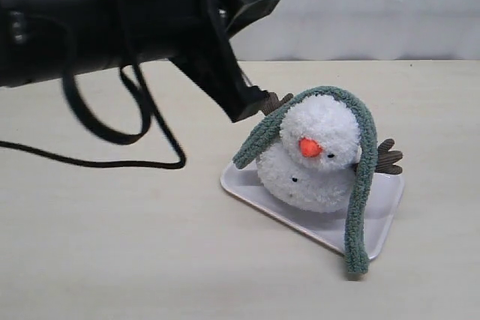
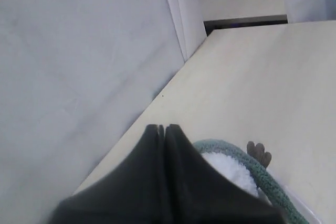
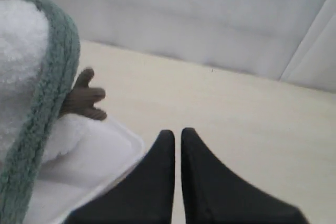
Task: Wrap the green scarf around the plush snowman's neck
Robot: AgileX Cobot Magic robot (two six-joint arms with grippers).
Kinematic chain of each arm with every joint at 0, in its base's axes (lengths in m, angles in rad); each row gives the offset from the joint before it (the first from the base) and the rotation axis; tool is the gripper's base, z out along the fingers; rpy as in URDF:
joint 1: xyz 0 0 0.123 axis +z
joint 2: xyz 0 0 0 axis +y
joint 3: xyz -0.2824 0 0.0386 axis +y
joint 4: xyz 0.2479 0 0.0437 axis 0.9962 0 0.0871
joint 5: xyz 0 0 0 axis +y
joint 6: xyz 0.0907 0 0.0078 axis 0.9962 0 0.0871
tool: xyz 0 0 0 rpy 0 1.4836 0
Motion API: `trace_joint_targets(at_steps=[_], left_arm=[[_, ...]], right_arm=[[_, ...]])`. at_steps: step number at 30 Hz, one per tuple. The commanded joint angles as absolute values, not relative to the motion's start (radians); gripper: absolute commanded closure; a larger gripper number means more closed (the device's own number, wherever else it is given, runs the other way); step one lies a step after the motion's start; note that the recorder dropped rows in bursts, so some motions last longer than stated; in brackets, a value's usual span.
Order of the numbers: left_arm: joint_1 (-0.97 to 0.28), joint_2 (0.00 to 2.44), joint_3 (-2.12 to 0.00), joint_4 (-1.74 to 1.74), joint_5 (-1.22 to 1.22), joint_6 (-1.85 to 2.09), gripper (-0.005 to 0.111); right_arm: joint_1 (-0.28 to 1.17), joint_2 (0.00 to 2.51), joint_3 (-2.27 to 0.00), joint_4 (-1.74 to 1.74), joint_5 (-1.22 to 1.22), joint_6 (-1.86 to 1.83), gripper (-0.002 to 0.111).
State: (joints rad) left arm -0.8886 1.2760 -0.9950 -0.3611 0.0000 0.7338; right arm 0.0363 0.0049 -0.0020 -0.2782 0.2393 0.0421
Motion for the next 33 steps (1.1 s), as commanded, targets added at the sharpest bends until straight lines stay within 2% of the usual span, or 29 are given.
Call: trace_joint_targets(at_steps=[1,5,6,11,15,19,22,25,26,29,32,33], left_arm=[[-0.893,1.131,-0.888,-0.425,-0.029,0.725,0.107],[-0.893,1.025,-0.821,-0.425,-0.021,0.725,0.107],[-0.893,0.983,-0.801,-0.425,-0.025,0.725,0.107],[-0.893,0.864,-0.794,-0.439,0.049,0.725,0.107],[-0.893,0.724,-0.746,-0.428,0.062,0.727,0.107],[-0.893,0.609,-0.683,-0.42,0.025,0.727,0.107],[-0.893,0.548,-0.648,-0.403,0.03,0.729,0.107],[-0.893,0.499,-0.618,-0.387,0.044,0.733,0.107],[-0.893,0.491,-0.618,-0.338,0.055,0.733,0.107],[-0.893,0.489,-0.618,-0.22,0.057,0.733,0.107],[-0.859,0.489,-0.618,-0.22,0.051,0.733,0.107],[-0.826,0.489,-0.618,-0.22,0.051,0.729,0.107]], right_arm=[[0.038,0.0,0.0,-0.303,-0.098,0.03,0.104],[0.038,0.0,0.0,-0.284,-0.267,0.047,0.104],[0.038,0.0,0.0,-0.249,-0.394,0.107,0.104],[0.038,0.0,0.0,-0.239,-0.649,0.417,0.104],[0.038,0.058,-0.15,-0.413,-0.349,0.636,0.104],[0.038,0.177,-0.266,-0.546,-0.269,0.777,0.101],[0.038,0.271,-0.346,-0.625,-0.161,0.867,0.087],[0.038,0.422,-0.467,-0.666,0.056,0.897,0.067],[0.038,0.493,-0.515,-0.666,0.125,0.865,0.063],[0.038,0.654,-0.61,-0.54,0.214,0.69,0.064],[0.038,0.848,-0.734,-0.082,0.371,0.202,0.064],[0.038,0.934,-0.799,0.154,0.482,-0.09,0.064]])
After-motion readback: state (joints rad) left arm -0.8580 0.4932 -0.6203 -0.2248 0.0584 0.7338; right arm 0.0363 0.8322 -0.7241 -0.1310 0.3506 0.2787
